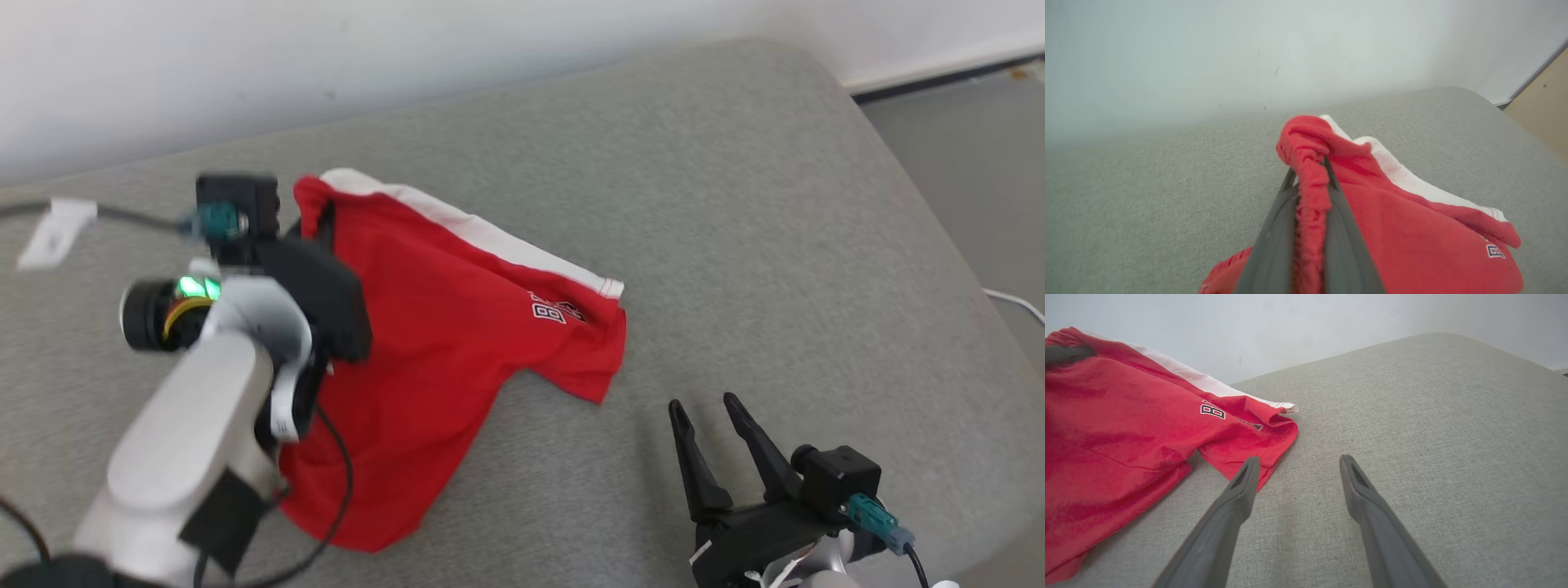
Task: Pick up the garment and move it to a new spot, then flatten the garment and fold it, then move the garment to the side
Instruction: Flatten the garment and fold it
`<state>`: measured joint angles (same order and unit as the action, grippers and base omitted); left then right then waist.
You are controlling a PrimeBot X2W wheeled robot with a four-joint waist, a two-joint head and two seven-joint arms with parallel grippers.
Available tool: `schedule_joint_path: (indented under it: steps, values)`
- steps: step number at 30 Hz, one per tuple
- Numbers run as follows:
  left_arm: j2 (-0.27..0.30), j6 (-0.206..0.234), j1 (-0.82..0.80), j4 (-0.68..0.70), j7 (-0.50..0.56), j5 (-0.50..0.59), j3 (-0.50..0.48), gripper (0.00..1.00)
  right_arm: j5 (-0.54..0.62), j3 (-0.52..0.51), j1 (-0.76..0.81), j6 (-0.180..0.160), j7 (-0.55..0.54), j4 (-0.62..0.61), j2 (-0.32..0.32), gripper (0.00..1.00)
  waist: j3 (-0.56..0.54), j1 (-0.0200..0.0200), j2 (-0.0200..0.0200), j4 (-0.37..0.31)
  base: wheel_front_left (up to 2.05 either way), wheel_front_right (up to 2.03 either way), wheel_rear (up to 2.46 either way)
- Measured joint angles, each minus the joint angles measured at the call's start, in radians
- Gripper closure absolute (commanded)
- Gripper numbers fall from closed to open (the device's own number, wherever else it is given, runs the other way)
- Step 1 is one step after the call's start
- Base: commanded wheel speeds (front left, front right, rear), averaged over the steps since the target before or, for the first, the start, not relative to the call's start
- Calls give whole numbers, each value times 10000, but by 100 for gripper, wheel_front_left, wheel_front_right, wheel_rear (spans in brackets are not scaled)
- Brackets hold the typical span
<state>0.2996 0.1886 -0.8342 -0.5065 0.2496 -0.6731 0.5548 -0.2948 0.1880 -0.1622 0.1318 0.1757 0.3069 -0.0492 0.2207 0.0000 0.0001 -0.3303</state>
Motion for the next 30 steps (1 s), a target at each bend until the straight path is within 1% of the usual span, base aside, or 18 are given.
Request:
schedule_joint_path:
  steps: [3,7,8,10,11,12,16,18,22,26,30]
  values:
    - [113,228,910,798,-679,59,-35,100,98,-142,126,0,-92,-48,-10,0,-199,0,0,319,0,0,0]
    - [309,629,2613,2326,-1429,238,151,100,251,-355,381,0,-236,-196,-8,0,-448,-1,-1,772,0,0,0]
    - [345,880,3435,3018,-1684,426,370,100,324,-416,409,0,-320,-305,-8,0,-559,-1,-1,991,0,0,0]
    - [376,1080,4159,3536,-1910,518,500,100,343,-430,416,0,-397,-384,-10,0,-659,-1,-1,1205,0,0,0]
    - [355,1187,4499,3701,-1965,479,533,51,359,-426,427,0,-439,-410,-8,0,-707,-1,-1,1304,0,0,0]
    - [320,1229,4828,3781,-1965,422,577,0,372,-416,435,0,-453,-453,-4,0,-754,-1,-1,1400,0,0,0]
    - [280,1473,5879,3883,-2057,159,669,0,370,-332,448,0,-545,-568,-2,0,-958,-1,-1,1658,0,0,0]
    - [276,1446,6200,3931,-2155,134,840,0,370,-355,499,0,-594,-591,-6,0,-1052,-2,-2,1744,0,0,0]
    - [230,1120,6964,3912,-1737,-334,1152,0,416,-397,637,0,-696,-600,-8,0,-1222,-2,-1,1850,0,0,0]
    - [222,1087,6983,4303,-1942,-800,614,0,443,-441,650,0,-729,-658,-10,0,-1384,-2,-1,1902,0,0,0]
    - [360,999,6612,4721,-1553,-1425,56,0,445,-401,743,0,-798,-709,-6,0,-1524,-2,-1,1930,0,0,0]
